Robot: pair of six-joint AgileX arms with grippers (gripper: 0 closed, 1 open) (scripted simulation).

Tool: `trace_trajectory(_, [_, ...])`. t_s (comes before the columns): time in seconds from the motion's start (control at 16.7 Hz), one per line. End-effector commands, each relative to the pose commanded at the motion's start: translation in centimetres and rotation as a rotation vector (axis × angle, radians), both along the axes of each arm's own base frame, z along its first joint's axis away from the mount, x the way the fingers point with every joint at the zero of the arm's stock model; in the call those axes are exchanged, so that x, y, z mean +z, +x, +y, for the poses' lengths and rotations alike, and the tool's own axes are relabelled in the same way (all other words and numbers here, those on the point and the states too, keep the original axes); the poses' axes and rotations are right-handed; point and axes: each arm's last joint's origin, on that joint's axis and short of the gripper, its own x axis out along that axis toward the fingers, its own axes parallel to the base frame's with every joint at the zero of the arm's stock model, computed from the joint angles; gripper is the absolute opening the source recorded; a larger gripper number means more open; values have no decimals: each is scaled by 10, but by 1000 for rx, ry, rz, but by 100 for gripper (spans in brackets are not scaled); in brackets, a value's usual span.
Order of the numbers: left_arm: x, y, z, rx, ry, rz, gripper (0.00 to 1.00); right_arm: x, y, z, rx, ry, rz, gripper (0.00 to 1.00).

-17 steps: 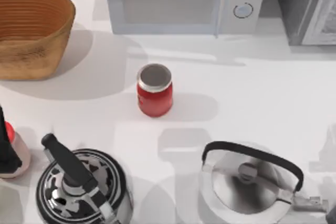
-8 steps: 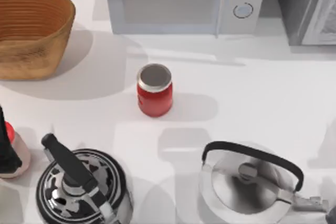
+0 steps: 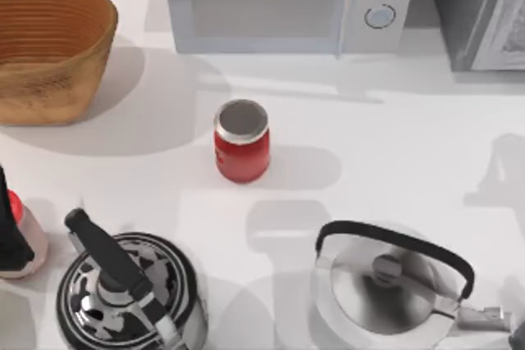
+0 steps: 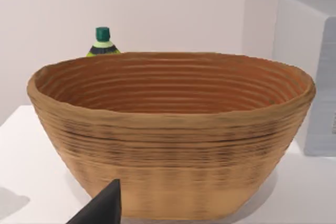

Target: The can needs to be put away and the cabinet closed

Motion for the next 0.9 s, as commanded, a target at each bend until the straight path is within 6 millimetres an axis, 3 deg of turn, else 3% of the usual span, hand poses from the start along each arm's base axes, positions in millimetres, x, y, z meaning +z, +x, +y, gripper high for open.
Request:
trace_trajectory(0.3, [0, 0, 0, 0, 0, 0, 100, 116, 6, 6, 7, 62, -133, 0])
trace_trajectory(0.48, [0, 0, 0, 0, 0, 0, 100, 166, 27, 12, 14, 82, -145, 0])
trace_trajectory(0.66, [0, 0, 0, 0, 0, 0, 100, 192, 66, 22, 16, 71, -81, 0])
trace_trajectory(0.9, [0, 0, 0, 0, 0, 0, 100, 193, 128, 36, 10, 17, 74, 0])
